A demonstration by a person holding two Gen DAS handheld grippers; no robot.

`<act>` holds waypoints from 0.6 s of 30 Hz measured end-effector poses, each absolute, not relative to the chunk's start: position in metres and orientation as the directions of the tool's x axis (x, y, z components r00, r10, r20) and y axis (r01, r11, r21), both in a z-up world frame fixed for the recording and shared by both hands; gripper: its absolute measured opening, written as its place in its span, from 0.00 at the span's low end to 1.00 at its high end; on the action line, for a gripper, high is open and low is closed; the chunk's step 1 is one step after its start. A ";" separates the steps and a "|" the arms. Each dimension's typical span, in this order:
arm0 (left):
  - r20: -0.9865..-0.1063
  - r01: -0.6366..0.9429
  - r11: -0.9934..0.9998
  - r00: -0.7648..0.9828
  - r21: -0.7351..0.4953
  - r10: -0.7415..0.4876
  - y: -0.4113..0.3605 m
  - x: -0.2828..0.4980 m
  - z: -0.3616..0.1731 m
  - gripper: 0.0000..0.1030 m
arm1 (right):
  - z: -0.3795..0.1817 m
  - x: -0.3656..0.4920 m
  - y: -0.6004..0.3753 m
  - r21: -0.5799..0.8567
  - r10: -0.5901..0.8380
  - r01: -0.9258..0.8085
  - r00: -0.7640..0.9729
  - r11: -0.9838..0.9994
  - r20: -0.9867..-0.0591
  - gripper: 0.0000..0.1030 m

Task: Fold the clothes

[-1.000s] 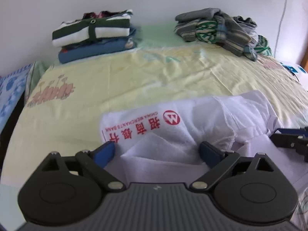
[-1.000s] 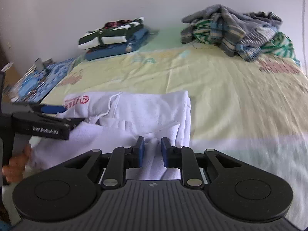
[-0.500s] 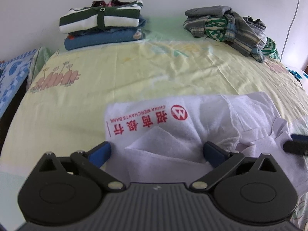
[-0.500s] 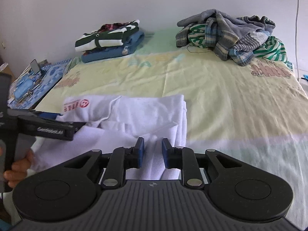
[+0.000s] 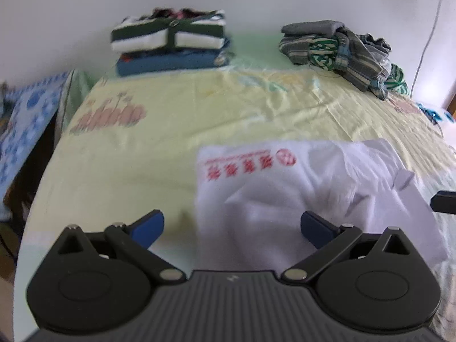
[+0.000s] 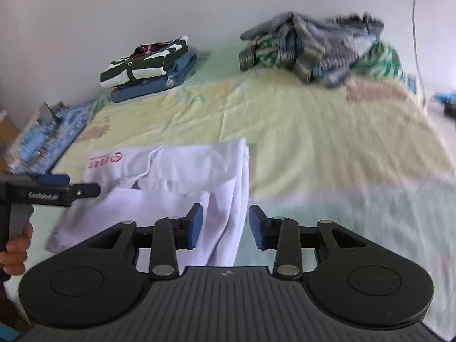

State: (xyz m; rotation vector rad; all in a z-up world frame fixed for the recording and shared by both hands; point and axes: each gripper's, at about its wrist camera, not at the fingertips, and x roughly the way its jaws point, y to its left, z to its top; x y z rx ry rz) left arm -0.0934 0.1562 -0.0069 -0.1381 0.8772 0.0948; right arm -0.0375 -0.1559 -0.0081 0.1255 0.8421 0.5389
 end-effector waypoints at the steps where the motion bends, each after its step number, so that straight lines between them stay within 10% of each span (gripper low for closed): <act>1: -0.776 -0.144 0.984 0.630 -0.108 0.008 0.161 -0.098 -0.007 0.99 | -0.011 -0.037 -0.157 0.337 0.514 -0.399 0.529 0.853 -0.675 0.48; 13: -0.813 -0.107 0.969 0.569 -0.224 -0.125 0.155 -0.114 -0.027 0.93 | -0.032 -0.028 -0.152 0.408 0.561 -0.396 0.455 0.823 -0.692 0.50; 18: -0.762 -0.112 0.937 0.617 -0.331 -0.196 0.161 -0.113 -0.030 0.86 | -0.036 -0.026 -0.152 0.442 0.593 -0.403 0.433 0.801 -0.679 0.36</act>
